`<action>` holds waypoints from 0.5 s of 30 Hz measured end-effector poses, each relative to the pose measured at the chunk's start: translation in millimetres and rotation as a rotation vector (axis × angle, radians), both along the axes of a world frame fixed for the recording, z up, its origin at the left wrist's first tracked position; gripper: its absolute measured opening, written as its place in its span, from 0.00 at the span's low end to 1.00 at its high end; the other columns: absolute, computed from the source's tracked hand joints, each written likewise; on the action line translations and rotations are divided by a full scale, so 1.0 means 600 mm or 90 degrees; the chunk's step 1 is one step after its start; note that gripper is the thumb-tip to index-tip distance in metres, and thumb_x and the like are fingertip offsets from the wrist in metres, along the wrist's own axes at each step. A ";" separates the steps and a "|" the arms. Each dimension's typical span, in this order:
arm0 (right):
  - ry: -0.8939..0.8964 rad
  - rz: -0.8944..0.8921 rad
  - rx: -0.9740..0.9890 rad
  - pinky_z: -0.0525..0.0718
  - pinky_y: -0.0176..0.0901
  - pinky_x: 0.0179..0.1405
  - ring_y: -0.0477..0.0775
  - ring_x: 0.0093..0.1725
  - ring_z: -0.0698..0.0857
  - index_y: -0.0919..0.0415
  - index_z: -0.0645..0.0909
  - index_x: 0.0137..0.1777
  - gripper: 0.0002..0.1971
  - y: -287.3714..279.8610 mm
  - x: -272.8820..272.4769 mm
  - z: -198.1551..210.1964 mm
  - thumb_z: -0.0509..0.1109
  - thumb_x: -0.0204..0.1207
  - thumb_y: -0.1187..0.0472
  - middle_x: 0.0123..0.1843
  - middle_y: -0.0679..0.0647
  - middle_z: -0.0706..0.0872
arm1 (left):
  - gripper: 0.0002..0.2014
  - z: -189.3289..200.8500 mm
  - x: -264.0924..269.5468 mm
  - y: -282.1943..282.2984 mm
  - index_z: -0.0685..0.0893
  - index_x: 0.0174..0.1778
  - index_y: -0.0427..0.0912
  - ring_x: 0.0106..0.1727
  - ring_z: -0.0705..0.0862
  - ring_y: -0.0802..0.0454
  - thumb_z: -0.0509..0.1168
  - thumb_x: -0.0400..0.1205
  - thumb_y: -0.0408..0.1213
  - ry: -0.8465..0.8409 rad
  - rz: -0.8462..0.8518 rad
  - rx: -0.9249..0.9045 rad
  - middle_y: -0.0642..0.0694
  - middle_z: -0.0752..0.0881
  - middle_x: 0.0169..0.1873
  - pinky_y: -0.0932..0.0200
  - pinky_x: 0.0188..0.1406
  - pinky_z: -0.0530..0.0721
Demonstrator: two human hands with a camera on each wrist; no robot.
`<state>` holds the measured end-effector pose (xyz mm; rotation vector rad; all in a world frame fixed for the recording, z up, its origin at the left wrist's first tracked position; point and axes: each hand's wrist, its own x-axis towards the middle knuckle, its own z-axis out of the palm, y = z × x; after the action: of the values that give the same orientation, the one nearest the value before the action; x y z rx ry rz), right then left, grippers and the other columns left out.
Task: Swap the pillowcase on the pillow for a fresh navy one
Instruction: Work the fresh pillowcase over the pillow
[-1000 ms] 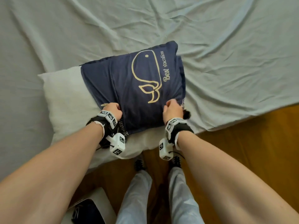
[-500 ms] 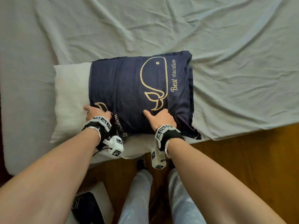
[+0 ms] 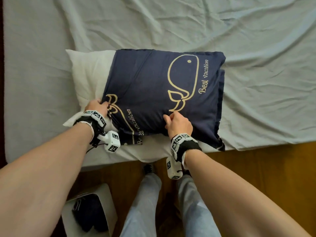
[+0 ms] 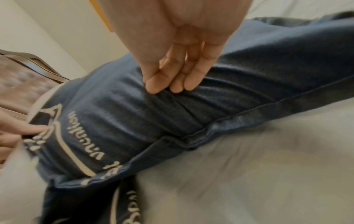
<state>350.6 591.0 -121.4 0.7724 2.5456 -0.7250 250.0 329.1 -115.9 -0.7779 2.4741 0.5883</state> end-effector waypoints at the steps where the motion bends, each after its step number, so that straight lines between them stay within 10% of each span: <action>1: 0.023 0.015 -0.010 0.82 0.48 0.45 0.59 0.46 0.88 0.52 0.80 0.44 0.18 -0.013 -0.006 0.006 0.62 0.81 0.37 0.37 0.50 0.91 | 0.17 0.002 -0.003 -0.001 0.84 0.60 0.36 0.60 0.82 0.31 0.62 0.83 0.44 0.004 0.012 0.011 0.31 0.85 0.58 0.49 0.59 0.76; 7: -0.037 0.144 -0.044 0.81 0.47 0.46 0.57 0.49 0.88 0.54 0.83 0.42 0.17 -0.082 -0.028 0.016 0.64 0.80 0.41 0.38 0.50 0.91 | 0.16 0.020 0.012 0.013 0.84 0.60 0.31 0.59 0.82 0.32 0.62 0.85 0.40 -0.033 -0.027 0.089 0.28 0.84 0.59 0.52 0.53 0.74; 11: -0.159 -0.020 0.011 0.77 0.51 0.50 0.67 0.62 0.84 0.60 0.79 0.61 0.16 -0.040 -0.031 0.036 0.61 0.82 0.50 0.61 0.64 0.86 | 0.15 0.052 0.023 0.019 0.86 0.51 0.28 0.44 0.83 0.36 0.68 0.82 0.40 -0.126 -0.052 0.177 0.26 0.86 0.53 0.56 0.34 0.71; 15: -0.082 -0.034 -0.012 0.78 0.52 0.50 0.65 0.60 0.84 0.58 0.75 0.60 0.16 -0.017 -0.076 0.103 0.61 0.83 0.47 0.59 0.59 0.86 | 0.09 0.109 0.032 0.068 0.83 0.38 0.38 0.29 0.77 0.49 0.71 0.79 0.40 -0.259 -0.173 0.272 0.41 0.81 0.34 0.57 0.28 0.74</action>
<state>305.3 581.0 -59.6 0.8557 2.4081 -0.6911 269.2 370.0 -50.8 -0.3425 1.9413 0.7386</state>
